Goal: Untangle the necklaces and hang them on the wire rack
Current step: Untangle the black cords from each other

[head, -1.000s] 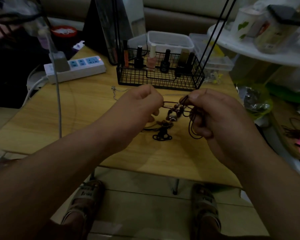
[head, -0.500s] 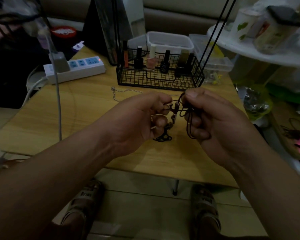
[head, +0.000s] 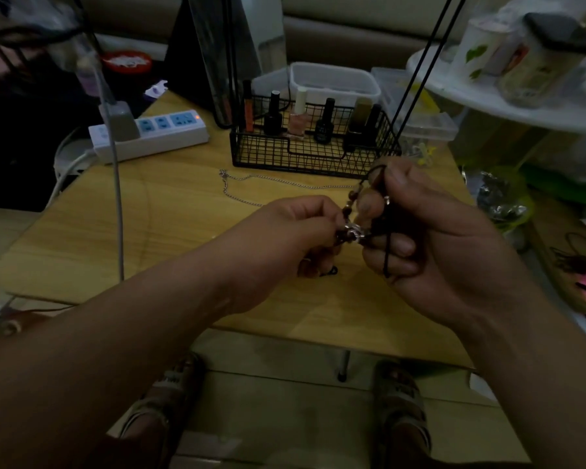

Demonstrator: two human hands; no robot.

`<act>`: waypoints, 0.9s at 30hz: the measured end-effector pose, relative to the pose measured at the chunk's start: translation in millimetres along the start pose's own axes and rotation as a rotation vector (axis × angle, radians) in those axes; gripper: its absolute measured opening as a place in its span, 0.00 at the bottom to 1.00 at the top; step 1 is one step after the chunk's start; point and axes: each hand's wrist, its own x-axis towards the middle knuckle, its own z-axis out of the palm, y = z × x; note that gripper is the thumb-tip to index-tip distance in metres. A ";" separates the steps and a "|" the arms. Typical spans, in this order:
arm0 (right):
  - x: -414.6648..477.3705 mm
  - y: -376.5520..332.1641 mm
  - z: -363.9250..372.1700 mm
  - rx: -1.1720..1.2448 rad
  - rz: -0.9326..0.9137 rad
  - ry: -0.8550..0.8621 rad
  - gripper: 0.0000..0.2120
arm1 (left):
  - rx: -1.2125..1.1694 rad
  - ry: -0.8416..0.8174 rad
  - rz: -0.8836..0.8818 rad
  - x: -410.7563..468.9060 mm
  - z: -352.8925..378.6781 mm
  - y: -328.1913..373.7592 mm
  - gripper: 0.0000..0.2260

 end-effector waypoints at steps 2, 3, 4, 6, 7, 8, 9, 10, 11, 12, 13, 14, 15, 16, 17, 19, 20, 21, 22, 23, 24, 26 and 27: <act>-3.9 -4.0 -1.8 -0.205 -0.016 -0.140 0.04 | 0.012 -0.014 0.034 -0.4 -1.9 0.6 0.07; -5.9 -5.8 -1.9 -0.334 -0.024 -0.192 0.05 | 0.048 -0.013 0.068 -0.8 -2.8 1.7 0.06; -7.5 -6.8 -2.5 -0.447 -0.035 -0.207 0.06 | 0.108 0.006 0.118 -0.8 -3.6 3.7 0.05; -8.4 -7.8 -3.3 -0.594 -0.075 -0.130 0.10 | 0.257 0.086 0.233 -0.6 -5.4 7.8 0.08; -7.8 -8.0 -3.8 -0.619 -0.096 -0.067 0.11 | 0.290 0.127 0.275 0.4 -6.7 9.6 0.08; -6.5 -8.0 -4.1 -0.605 -0.112 0.000 0.11 | 0.303 0.168 0.305 0.9 -8.6 11.5 0.09; -4.8 -8.0 -3.8 -0.560 -0.121 0.070 0.10 | 0.299 0.207 0.326 1.8 -10.8 12.3 0.10; -2.6 -7.8 -4.0 -0.507 -0.126 0.138 0.09 | 0.271 0.235 0.335 2.5 -13.1 12.9 0.11; -0.3 -8.1 -3.8 -0.458 -0.133 0.192 0.08 | 0.220 0.252 0.335 3.3 -14.8 13.7 0.11; 2.3 -8.1 -4.5 -0.417 -0.141 0.234 0.08 | 0.155 0.259 0.331 3.8 -15.9 14.6 0.11; 4.4 -8.3 -4.8 -0.378 -0.147 0.260 0.07 | 0.082 0.257 0.325 4.7 -16.2 15.0 0.11; 6.5 -8.4 -5.7 -0.345 -0.149 0.276 0.07 | 0.007 0.248 0.315 5.7 -16.5 15.3 0.11; 8.2 -8.7 -6.4 -0.316 -0.147 0.284 0.07 | -0.064 0.235 0.305 6.3 -16.2 16.0 0.10; 9.4 -9.0 -6.8 -0.297 -0.144 0.287 0.06 | -0.124 0.221 0.296 6.5 -15.7 17.0 0.10; 10.1 -9.1 -7.3 -0.287 -0.141 0.283 0.06 | -0.174 0.211 0.287 6.6 -15.6 17.9 0.10; 11.2 -8.8 -7.8 -0.304 -0.132 0.274 0.07 | -0.255 0.192 0.276 5.3 -15.6 20.9 0.11; 11.3 -8.5 -7.9 -0.324 -0.120 0.274 0.07 | -0.289 0.186 0.272 4.9 -15.9 22.2 0.11; 11.4 -8.3 -8.3 -0.343 -0.106 0.277 0.07 | -0.320 0.178 0.271 4.3 -16.6 23.2 0.11; 11.3 -8.3 -8.9 -0.362 -0.093 0.282 0.07 | -0.349 0.169 0.268 4.5 -17.6 24.0 0.12; 11.0 -8.1 -9.4 -0.389 -0.081 0.292 0.07 | -0.375 0.157 0.267 4.5 -19.1 24.6 0.12; 10.7 -8.1 -9.6 -0.427 -0.072 0.302 0.08 | -0.395 0.144 0.268 4.6 -21.1 25.0 0.12; 8.9 -9.2 -9.5 -0.525 -0.067 0.311 0.08 | -0.386 0.120 0.280 4.4 -25.6 26.1 0.10; 7.4 -10.4 -9.0 -0.580 -0.067 0.299 0.08 | -0.347 0.114 0.292 3.8 -27.3 27.0 0.09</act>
